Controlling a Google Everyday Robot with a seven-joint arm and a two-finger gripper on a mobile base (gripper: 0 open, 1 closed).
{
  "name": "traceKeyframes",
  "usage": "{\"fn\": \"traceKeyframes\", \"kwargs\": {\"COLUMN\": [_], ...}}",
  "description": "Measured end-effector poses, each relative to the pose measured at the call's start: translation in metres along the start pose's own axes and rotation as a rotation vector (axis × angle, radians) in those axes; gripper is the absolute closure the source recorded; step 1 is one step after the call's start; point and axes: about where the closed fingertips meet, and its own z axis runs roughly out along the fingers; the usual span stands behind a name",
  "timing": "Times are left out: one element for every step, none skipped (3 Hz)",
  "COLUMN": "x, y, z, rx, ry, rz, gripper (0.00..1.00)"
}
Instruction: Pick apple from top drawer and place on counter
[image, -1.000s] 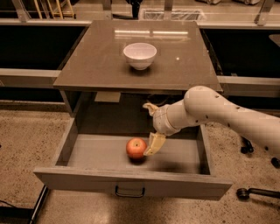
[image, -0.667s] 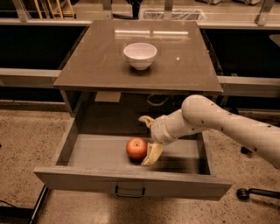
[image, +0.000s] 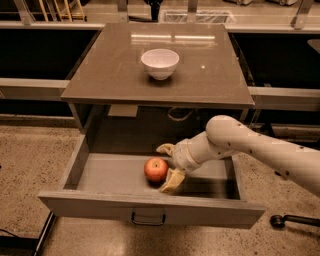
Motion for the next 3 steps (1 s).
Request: {"fn": "traceKeyframes", "kwargs": {"x": [0.000, 0.000, -0.041], "y": [0.000, 0.000, 0.010], "z": [0.000, 0.000, -0.006], "rx": [0.000, 0.000, 0.006], "ry": [0.000, 0.000, 0.025], "rz": [0.000, 0.000, -0.095], "gripper": [0.50, 0.73, 0.96]}}
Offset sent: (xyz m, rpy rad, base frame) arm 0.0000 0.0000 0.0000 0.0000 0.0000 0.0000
